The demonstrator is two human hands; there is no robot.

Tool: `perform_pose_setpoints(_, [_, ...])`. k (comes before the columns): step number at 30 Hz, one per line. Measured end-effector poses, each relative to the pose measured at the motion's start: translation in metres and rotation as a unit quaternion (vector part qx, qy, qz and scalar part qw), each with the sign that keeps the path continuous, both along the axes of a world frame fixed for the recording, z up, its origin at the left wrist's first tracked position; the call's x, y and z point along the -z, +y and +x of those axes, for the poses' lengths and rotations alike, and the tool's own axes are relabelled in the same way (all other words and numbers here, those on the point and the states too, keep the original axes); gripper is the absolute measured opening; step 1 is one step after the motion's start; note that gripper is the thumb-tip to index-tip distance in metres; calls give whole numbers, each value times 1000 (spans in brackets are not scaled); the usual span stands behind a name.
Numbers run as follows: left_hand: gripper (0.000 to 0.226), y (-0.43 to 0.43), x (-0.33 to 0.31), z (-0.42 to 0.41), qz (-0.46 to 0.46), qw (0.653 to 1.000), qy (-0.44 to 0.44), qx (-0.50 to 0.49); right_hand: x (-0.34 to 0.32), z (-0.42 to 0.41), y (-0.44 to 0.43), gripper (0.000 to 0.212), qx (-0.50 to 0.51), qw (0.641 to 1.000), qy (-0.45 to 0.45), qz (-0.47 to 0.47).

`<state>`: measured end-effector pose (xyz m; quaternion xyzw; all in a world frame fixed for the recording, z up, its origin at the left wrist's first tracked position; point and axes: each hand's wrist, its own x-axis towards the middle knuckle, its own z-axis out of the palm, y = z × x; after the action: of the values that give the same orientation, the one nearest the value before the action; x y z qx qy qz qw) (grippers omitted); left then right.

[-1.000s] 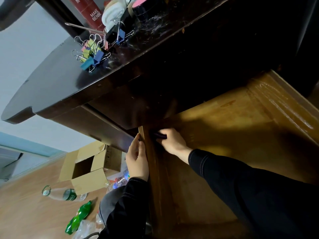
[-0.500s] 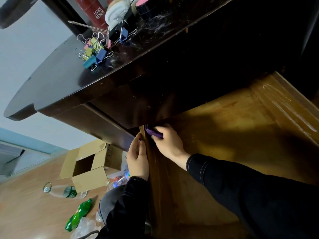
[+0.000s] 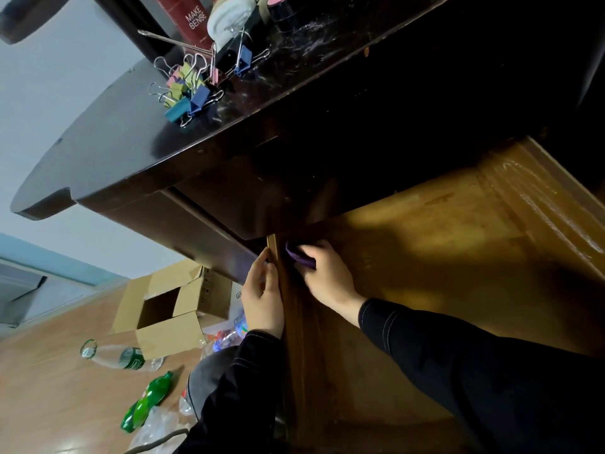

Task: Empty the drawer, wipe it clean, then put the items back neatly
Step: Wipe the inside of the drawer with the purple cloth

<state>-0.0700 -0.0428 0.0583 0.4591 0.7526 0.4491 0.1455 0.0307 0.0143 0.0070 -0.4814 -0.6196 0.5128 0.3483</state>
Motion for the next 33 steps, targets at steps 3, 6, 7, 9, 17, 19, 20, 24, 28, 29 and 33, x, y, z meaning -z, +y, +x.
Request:
perform_pose_setpoints(3, [33,0,1,0,-1,1000,-9,1,1,9,11,39,-52,992,-31,-108])
perform_pose_setpoints(6, [33,0,4,-2,0,1000,-7,-2,-9,-1,-1,33,1,1000,-15,-10])
perform_pose_setpoints(7, [33,1,4,-3,1,1000,-9,-2,-9,-4,-11,32,23,999,-2,31])
perform_pose_setpoints(9, [33,1,5,-3,3,1000,-17,1,-2,-4,-26,36,36,997,11,71])
perform_pose_setpoints(17, [34,1,5,-3,-3,1000,-21,-1,-4,10,7,34,-56,997,-16,-47])
perform_pose_setpoints(19, [34,1,6,-4,0,1000,-15,-1,-6,5,-1,34,-26,1000,14,-2])
perform_pose_setpoints(20, [34,1,5,-4,1,1000,-16,1,-4,4,-6,35,-18,1000,16,7])
perform_pose_setpoints(24, [34,0,4,-3,2,999,-33,3,9,11,-9,43,-63,995,-67,-50])
perform_pose_setpoints(28, [35,1,5,-5,3,1000,-28,4,-5,7,-3,36,-42,999,0,-24])
perform_pose_setpoints(29, [35,1,5,-5,4,1000,-30,5,-5,5,-7,34,-27,1000,10,4])
perform_pose_setpoints(33, [34,0,3,-2,4,999,-41,1,17,9,-20,41,-41,998,-37,-22])
